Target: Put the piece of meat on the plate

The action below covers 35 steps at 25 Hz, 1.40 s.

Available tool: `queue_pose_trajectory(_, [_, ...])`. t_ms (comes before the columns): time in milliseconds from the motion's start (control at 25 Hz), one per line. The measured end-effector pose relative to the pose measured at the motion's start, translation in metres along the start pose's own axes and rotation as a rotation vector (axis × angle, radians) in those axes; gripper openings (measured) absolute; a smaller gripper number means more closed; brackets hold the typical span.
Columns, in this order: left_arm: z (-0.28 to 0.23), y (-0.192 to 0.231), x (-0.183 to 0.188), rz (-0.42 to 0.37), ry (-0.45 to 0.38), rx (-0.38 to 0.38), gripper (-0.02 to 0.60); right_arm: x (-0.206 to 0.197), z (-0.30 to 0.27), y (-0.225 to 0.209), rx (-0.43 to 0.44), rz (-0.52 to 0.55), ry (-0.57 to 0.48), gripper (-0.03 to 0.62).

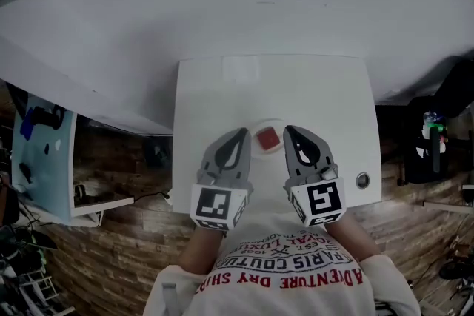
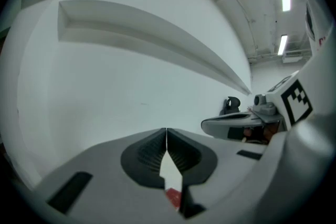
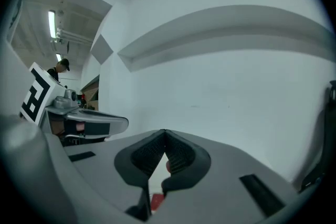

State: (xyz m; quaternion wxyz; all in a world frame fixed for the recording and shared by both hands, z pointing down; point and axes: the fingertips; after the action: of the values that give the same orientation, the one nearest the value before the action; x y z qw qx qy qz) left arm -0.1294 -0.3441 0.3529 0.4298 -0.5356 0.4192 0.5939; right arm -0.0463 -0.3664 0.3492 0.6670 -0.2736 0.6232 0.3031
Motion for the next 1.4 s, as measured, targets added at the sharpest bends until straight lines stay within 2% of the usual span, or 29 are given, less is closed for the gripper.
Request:
queue_pose_trajectory(80, [-0.003, -0.001, 0.018, -0.032, -0.049, 0.002, 0.008, 0.014, 0.001, -0.008, -0.027, 0.006, -0.03, 0.012])
queue_pose_trajectory(240, [-0.004, -0.009, 0.042, -0.085, -0.113, -0.003, 0.008, 0.03, 0.005, -0.011, -0.019, 0.016, -0.065, 0.012])
queue_pose_trajectory(400, [-0.003, -0.02, 0.059, -0.089, -0.135, 0.0, 0.008, 0.037, 0.012, -0.007, -0.005, 0.039, -0.078, 0.012])
queue_pose_trajectory(840, [0.01, -0.023, 0.064, -0.119, -0.14, -0.007, 0.008, 0.038, 0.018, 0.006, 0.005, 0.029, -0.072, 0.012])
queue_pose_trajectory(1400, [0.019, -0.017, 0.049, -0.092, -0.102, 0.008, 0.008, 0.023, 0.021, 0.011, -0.015, 0.028, -0.04, 0.012])
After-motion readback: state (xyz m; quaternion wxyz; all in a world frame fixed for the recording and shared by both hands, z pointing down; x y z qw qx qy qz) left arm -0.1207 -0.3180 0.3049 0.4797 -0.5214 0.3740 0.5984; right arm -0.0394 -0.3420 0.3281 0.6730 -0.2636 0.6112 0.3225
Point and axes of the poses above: the fingertips, and each gripper's own axes: z backward along the fingers, y to its left, x out of its top, and after that the axes turned 15 degrees about -y, right-handed
